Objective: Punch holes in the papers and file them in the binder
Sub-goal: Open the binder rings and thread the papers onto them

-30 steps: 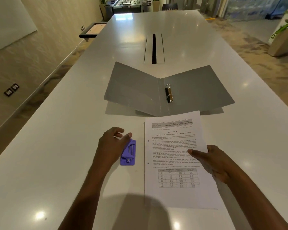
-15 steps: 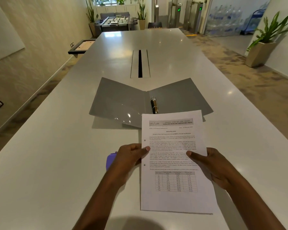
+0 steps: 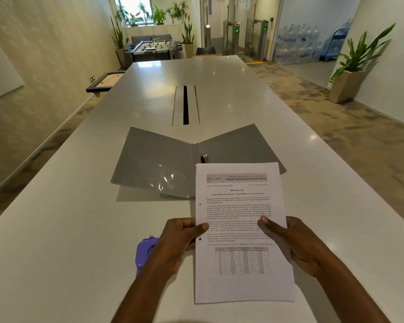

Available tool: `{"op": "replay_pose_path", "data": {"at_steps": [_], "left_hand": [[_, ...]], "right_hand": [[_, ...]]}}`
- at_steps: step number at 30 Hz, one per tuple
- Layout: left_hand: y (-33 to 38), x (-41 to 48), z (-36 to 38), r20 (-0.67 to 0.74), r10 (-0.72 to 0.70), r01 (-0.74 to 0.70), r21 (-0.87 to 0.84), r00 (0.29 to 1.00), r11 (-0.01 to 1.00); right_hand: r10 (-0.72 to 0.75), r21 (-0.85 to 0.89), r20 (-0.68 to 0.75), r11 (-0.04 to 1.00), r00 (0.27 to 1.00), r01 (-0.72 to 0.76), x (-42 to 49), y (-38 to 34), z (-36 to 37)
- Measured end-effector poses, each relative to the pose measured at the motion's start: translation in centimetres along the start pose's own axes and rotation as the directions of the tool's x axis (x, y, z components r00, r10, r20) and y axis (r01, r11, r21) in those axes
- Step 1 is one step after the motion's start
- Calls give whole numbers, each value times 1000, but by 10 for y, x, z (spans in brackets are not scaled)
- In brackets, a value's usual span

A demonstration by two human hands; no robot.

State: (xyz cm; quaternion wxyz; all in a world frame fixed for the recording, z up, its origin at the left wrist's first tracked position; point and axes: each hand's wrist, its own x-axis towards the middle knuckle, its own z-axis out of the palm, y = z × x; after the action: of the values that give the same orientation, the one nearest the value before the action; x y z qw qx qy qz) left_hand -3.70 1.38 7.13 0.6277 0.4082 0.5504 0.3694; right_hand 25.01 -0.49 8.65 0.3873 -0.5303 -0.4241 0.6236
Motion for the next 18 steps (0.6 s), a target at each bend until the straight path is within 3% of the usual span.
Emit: {"op": "replay_pose_path", "data": {"at_steps": [7, 10, 12, 14, 18], "left_hand": [[21, 24, 6, 19, 46, -46, 6, 999, 999], [41, 51, 5, -79, 149, -152, -34, 986, 988], [50, 78, 0, -211, 313, -254, 266, 926, 930], [59, 104, -2, -216, 418, -221, 596, 882, 772], [62, 155, 0, -78, 401, -152, 846, 913, 510]], "right_hand": [[-12, 21, -68, 1000, 998, 13, 31, -10, -13], [-43, 102, -97, 993, 994, 53, 57, -32, -19], [-63, 150, -118, 985, 991, 80, 80, -47, -23], [-84, 176, -126, 979, 988, 106, 105, -60, -23], [-46, 141, -164, 988, 985, 70, 151, -71, -24]]}}
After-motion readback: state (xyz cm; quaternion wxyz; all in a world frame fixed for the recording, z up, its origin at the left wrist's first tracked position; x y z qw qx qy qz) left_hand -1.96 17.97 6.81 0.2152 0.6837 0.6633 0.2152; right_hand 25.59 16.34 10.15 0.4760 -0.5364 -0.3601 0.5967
